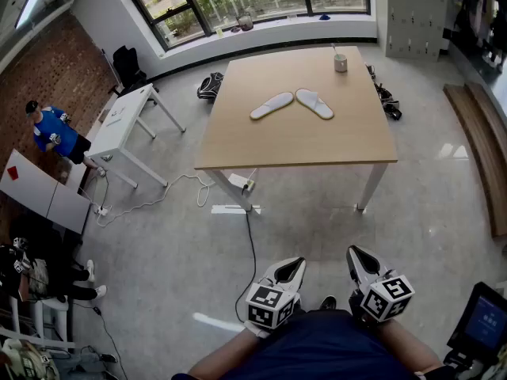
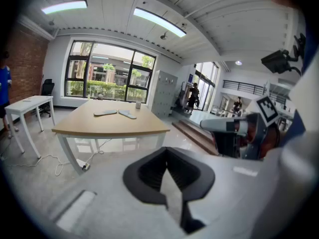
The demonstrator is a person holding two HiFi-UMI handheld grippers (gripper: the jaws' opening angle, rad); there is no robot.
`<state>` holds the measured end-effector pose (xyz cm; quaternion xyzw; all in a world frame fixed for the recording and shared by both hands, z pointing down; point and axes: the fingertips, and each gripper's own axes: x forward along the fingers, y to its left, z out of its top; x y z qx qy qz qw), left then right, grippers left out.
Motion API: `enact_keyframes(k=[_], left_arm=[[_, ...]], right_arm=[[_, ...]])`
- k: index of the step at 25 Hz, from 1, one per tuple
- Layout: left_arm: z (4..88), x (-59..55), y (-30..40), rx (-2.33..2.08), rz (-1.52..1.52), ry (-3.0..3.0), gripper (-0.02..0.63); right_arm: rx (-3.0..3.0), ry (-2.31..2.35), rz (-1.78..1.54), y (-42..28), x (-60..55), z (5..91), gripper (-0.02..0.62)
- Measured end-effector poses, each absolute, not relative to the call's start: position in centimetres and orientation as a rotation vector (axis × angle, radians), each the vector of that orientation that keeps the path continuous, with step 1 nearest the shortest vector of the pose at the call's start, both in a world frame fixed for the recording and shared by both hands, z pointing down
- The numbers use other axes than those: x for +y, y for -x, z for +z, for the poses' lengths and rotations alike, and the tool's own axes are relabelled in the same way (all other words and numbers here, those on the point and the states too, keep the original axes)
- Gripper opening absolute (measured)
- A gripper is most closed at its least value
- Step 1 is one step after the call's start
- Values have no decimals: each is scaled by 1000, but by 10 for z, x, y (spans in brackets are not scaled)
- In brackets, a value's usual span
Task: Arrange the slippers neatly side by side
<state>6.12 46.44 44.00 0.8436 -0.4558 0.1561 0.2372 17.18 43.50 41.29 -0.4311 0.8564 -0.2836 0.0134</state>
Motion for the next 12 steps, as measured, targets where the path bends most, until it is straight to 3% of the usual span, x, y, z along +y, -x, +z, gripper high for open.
enact_keyframes(k=[12], left_arm=[[454,457,-51,-1247,449,-2262,5]], right_arm=[[2680,1327,-959,-160,424,429,6]])
